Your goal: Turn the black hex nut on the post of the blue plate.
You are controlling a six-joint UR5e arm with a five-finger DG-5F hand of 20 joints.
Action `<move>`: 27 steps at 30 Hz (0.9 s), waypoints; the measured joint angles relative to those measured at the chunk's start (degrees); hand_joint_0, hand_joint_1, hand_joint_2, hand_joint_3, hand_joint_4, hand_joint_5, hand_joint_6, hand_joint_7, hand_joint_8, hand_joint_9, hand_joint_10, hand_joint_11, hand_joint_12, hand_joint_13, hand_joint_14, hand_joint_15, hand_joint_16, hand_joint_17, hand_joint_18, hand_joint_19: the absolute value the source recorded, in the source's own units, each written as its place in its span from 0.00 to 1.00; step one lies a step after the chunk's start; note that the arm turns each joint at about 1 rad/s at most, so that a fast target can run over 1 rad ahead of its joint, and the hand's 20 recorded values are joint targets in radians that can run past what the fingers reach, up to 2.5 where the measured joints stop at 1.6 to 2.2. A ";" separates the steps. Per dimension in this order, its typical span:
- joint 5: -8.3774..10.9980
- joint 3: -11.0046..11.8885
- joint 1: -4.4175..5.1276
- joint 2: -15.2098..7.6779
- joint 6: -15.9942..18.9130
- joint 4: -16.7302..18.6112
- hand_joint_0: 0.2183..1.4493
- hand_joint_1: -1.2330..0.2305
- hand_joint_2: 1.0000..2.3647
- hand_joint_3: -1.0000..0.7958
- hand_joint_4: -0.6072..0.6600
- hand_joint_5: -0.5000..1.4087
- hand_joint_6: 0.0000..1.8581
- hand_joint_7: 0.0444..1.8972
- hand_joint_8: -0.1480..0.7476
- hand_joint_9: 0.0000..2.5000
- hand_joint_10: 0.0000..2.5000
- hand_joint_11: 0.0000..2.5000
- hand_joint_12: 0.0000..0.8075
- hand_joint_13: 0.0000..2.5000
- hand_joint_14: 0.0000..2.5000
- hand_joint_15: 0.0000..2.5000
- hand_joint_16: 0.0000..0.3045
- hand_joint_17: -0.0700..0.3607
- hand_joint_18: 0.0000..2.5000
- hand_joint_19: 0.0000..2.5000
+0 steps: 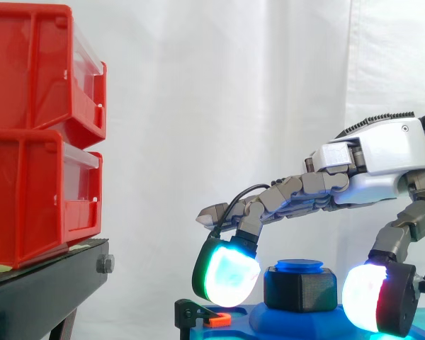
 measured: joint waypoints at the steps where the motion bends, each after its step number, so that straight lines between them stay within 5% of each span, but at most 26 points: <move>1: -0.01 0.00 0.00 0.00 0.00 0.01 0.21 0.35 0.00 0.28 0.50 0.10 0.27 0.32 0.31 0.00 0.00 0.00 0.39 0.00 0.00 0.00 0.16 0.41 0.00 0.02; 27: -0.73 0.00 -1.12 0.01 0.00 -0.12 0.23 0.33 0.00 0.28 0.51 0.10 0.27 0.33 0.31 0.00 0.00 0.00 0.39 0.00 0.00 0.00 0.15 0.40 0.00 0.02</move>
